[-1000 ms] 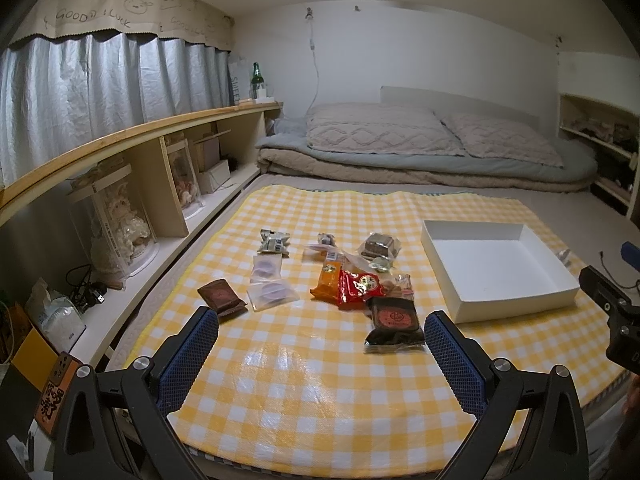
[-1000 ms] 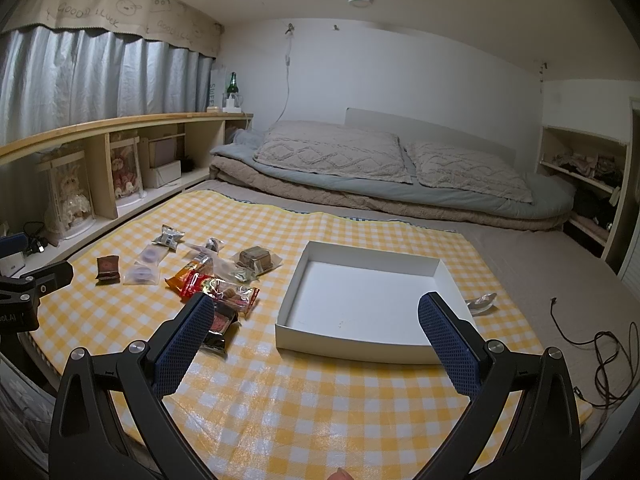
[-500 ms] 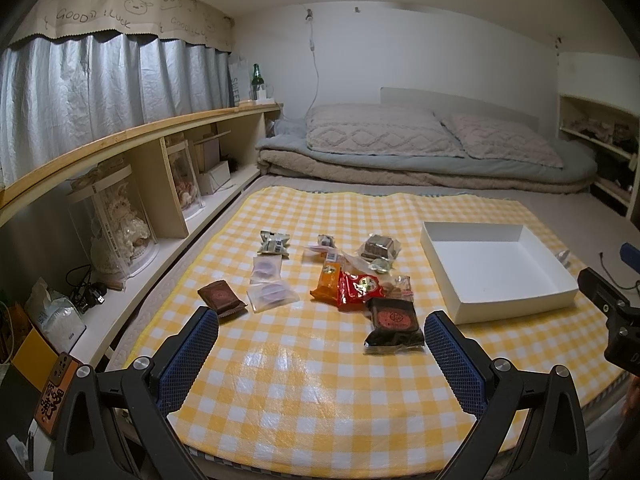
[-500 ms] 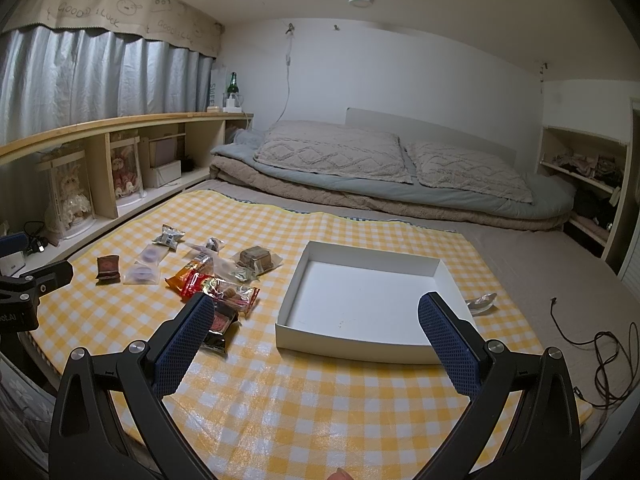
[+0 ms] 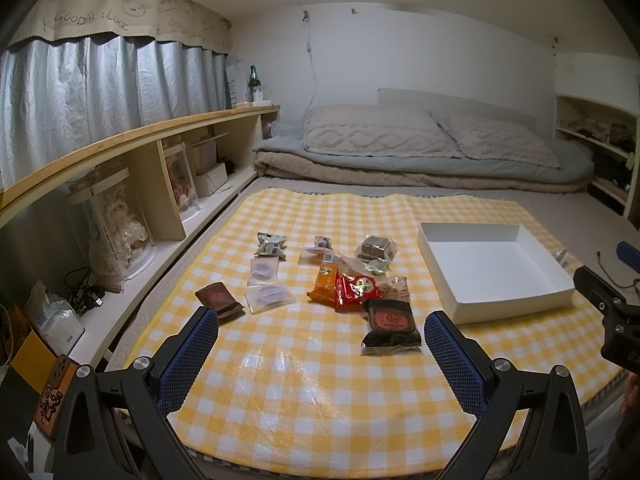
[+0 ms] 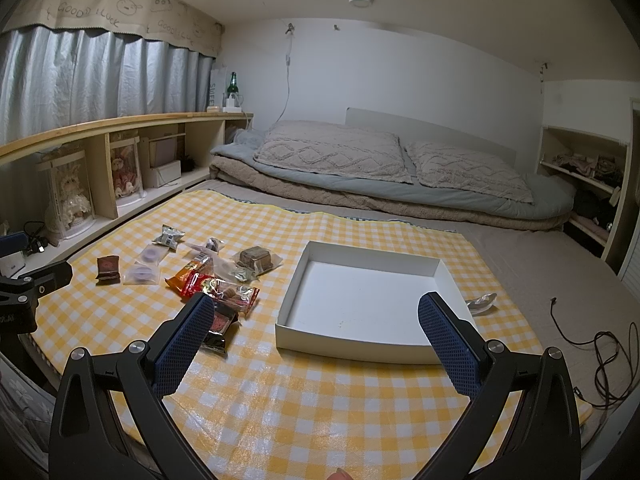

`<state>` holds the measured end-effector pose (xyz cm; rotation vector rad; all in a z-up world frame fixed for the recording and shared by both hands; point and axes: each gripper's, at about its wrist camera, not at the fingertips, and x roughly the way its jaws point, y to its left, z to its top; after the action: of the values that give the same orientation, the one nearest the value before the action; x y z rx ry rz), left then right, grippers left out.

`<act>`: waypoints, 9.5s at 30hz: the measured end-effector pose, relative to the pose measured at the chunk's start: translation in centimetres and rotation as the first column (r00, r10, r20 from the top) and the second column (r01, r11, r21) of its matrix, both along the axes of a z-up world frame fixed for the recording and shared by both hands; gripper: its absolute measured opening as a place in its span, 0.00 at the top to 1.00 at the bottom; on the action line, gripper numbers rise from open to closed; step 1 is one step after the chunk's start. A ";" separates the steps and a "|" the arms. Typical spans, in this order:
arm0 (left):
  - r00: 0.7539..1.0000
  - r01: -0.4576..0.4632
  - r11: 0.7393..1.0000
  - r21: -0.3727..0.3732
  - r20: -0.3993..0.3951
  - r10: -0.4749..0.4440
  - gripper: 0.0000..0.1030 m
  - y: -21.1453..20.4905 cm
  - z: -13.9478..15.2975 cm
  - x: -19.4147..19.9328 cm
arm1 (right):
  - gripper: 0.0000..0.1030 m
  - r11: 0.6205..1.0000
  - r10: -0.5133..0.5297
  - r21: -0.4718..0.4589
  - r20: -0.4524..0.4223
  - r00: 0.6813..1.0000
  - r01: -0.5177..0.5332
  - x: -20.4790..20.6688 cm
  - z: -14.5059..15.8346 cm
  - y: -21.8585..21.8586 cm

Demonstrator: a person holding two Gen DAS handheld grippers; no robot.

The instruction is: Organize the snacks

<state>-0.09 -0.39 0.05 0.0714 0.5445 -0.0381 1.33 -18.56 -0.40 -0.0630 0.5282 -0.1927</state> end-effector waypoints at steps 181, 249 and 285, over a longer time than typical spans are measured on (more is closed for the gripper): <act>0.860 0.223 0.955 -0.197 -0.421 -0.288 0.60 -24.0 -6.9 42.6 | 0.38 0.912 -0.162 0.238 -0.541 0.825 0.334 18.4 -7.7 -25.7; 0.850 0.323 0.938 -0.125 -0.397 -0.346 0.00 -20.9 -5.4 38.9 | 0.00 0.907 -0.186 0.247 -0.493 0.850 0.342 16.6 -5.4 -23.4; 0.951 0.037 0.993 -0.112 -0.301 -0.070 0.00 2.7 3.5 31.3 | 0.00 0.939 0.172 0.343 -0.375 0.911 -0.036 24.3 -2.1 -5.0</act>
<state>31.17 2.35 3.57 -0.0238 0.8484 -0.1324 25.64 -23.57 -2.46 0.2009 0.9598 0.0211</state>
